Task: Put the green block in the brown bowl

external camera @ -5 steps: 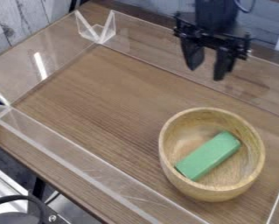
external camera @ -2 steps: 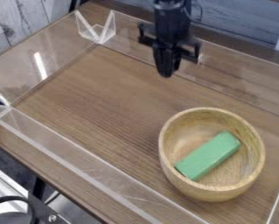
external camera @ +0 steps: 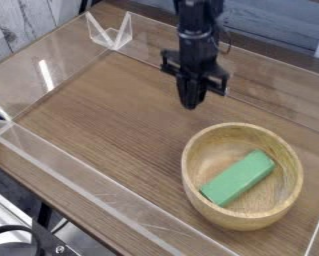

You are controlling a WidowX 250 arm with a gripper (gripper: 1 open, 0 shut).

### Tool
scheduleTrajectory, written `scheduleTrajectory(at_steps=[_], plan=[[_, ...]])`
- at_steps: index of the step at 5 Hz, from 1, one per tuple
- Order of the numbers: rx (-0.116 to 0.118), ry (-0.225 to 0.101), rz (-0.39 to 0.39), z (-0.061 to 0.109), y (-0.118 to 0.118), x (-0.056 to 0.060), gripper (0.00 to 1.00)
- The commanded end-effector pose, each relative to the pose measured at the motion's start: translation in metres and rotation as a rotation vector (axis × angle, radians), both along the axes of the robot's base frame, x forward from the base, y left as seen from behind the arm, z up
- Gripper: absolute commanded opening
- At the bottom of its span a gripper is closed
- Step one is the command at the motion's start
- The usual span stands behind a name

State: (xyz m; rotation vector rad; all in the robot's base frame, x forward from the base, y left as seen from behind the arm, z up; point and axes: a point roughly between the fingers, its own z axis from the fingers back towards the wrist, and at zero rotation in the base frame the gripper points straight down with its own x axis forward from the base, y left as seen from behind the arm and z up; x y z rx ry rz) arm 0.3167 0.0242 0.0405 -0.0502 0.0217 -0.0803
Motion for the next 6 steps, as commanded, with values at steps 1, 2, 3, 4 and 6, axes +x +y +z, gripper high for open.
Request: scheduleTrajectory(at_steps=[1, 2, 3, 4, 6], plan=[[0.007, -0.036, -0.017, 0.002, -0.002, 0.008, 0.00], [0.006, -0.036, -0.012, 0.004, -0.003, 0.008, 1.00], [0.002, -0.043, -0.006, 0.009, -0.003, 0.008, 1.00], [-0.008, -0.085, 0.004, 0.030, -0.003, 0.008, 1.00], [-0.007, -0.213, 0.009, 0.103, -0.002, 0.010, 1.00]])
